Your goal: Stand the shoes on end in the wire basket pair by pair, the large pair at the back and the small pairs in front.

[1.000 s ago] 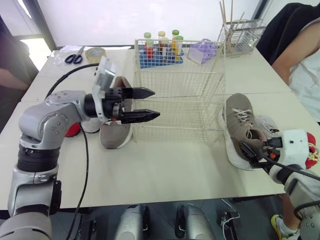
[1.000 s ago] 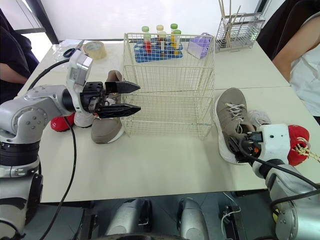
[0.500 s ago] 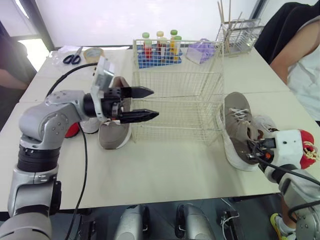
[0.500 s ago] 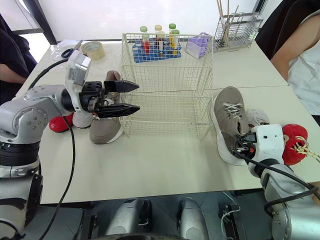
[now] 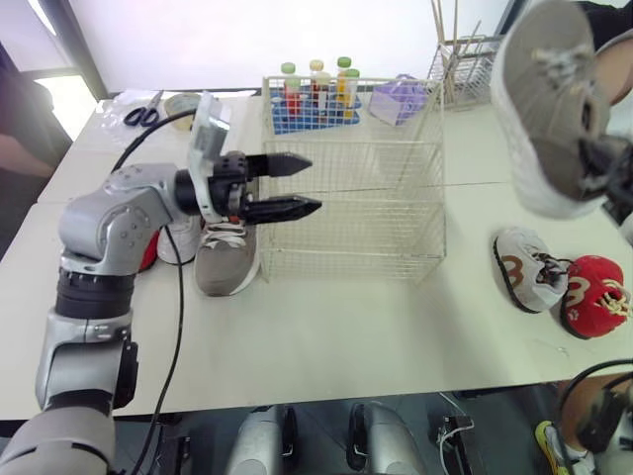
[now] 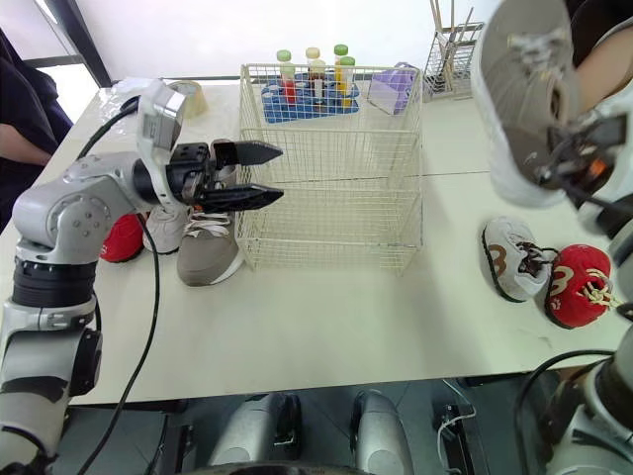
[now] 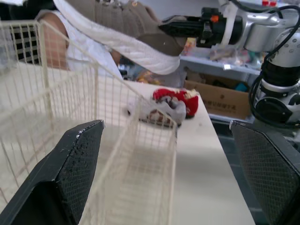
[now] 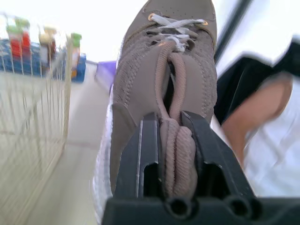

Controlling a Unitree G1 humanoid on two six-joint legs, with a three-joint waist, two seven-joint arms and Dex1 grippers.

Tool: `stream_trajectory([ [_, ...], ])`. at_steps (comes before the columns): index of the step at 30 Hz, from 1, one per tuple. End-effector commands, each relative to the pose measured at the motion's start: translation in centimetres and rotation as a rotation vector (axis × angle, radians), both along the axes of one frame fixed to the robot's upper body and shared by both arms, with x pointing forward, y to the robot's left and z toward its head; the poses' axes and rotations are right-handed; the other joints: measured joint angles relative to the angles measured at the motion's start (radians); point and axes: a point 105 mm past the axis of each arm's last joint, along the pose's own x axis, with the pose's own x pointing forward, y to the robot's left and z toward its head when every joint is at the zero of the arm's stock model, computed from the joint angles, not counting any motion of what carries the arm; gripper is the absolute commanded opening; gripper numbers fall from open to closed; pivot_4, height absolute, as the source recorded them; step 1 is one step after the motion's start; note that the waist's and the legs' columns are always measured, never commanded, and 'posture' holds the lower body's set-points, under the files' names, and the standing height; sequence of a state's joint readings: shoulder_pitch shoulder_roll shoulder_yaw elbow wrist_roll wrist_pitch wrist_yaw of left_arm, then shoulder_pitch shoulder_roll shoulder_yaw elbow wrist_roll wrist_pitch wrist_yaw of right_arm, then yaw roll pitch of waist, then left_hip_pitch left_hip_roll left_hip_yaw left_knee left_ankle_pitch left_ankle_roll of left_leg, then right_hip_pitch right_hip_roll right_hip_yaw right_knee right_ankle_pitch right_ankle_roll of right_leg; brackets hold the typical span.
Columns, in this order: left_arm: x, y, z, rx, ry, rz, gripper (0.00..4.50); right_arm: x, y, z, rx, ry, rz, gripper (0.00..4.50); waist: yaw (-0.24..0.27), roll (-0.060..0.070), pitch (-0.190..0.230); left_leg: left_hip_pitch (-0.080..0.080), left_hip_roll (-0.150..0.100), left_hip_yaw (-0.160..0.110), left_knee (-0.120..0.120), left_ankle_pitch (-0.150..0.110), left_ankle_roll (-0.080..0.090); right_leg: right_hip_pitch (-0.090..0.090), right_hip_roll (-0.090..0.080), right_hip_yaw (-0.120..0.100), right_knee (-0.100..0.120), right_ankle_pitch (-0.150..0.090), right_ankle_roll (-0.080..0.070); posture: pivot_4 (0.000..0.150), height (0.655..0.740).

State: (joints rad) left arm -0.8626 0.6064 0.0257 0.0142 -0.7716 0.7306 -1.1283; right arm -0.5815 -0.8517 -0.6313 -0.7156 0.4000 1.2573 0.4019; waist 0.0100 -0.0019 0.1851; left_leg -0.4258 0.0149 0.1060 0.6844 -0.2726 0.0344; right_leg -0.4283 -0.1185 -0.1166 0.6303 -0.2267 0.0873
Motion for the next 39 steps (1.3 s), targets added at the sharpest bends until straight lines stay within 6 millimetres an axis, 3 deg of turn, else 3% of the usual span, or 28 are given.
stream_trajectory([
  [1,0.8,1.4,4.0,-0.127,-0.025,0.04,4.5,-1.3,4.2,4.9,-0.233,-0.17,0.276,0.21,-0.004,0.0,0.0,0.0,0.0,0.0,0.0,0.0,0.0,0.0,0.0,0.0,0.0,0.0,0.0,0.15,0.74],
  [4,1.9,2.5,6.4,-0.2,0.033,0.083,4.5,-1.7,7.2,5.9,-0.44,-0.22,0.478,0.21,-0.014,-0.001,0.001,0.0,0.001,0.0,-0.001,0.0,0.0,0.0,0.001,0.0,0.0,0.0,0.0,0.15,0.74],
  [8,2.4,4.1,9.0,-0.26,0.08,0.116,4.5,-1.2,9.2,5.3,-0.619,-0.228,0.633,0.21,-0.022,-0.002,0.001,0.0,0.0,0.0,0.0,0.0,0.0,0.0,0.0,0.0,0.0,-0.001,0.002,0.15,0.74],
  [13,1.2,6.0,11.3,-0.299,0.119,0.101,4.5,-0.6,11.4,4.8,-0.768,-0.301,0.76,0.21,-0.022,-0.005,0.004,0.0,0.0,0.002,0.001,0.0,0.0,0.0,-0.001,0.0,0.0,0.0,0.003,0.15,0.74],
  [19,0.6,6.3,10.8,-0.241,0.152,0.114,4.5,-0.2,13.2,3.7,-0.924,-0.391,0.853,0.21,-0.02,-0.006,0.005,0.0,0.0,0.002,0.001,0.0,0.0,0.0,-0.001,0.0,0.0,0.0,0.004,0.15,0.74],
  [29,0.9,5.6,8.4,-0.109,0.172,0.148,4.5,0.1,14.0,3.2,-1.065,-0.422,0.931,0.21,-0.021,-0.006,0.005,0.0,0.0,0.002,0.001,0.001,-0.001,0.0,-0.001,0.0,0.001,0.0,0.003,0.15,0.74],
  [32,1.3,5.5,8.2,-0.105,0.185,0.155,3.65,0.2,14.3,3.2,-1.104,-0.431,0.933,0.21,-0.022,-0.006,0.005,0.0,0.0,0.002,0.001,0.001,-0.001,0.0,-0.001,0.001,0.001,0.0,0.003,0.15,0.74],
  [37,1.3,5.2,8.2,-0.133,0.202,0.137,1.18,0.9,13.8,3.4,-1.132,-0.424,0.91,0.21,-0.022,-0.006,0.005,0.0,0.0,0.002,0.001,0.001,-0.001,0.0,-0.001,0.001,0.001,0.0,0.003,0.15,0.74],
  [39,1.4,5.2,8.5,-0.178,0.22,0.137,0.53,0.9,13.6,3.7,-1.132,-0.426,0.888,0.21,-0.02,-0.006,0.005,0.0,0.0,0.002,0.001,0.001,-0.001,0.0,-0.001,0.001,0.001,0.0,0.003,0.15,0.74],
])
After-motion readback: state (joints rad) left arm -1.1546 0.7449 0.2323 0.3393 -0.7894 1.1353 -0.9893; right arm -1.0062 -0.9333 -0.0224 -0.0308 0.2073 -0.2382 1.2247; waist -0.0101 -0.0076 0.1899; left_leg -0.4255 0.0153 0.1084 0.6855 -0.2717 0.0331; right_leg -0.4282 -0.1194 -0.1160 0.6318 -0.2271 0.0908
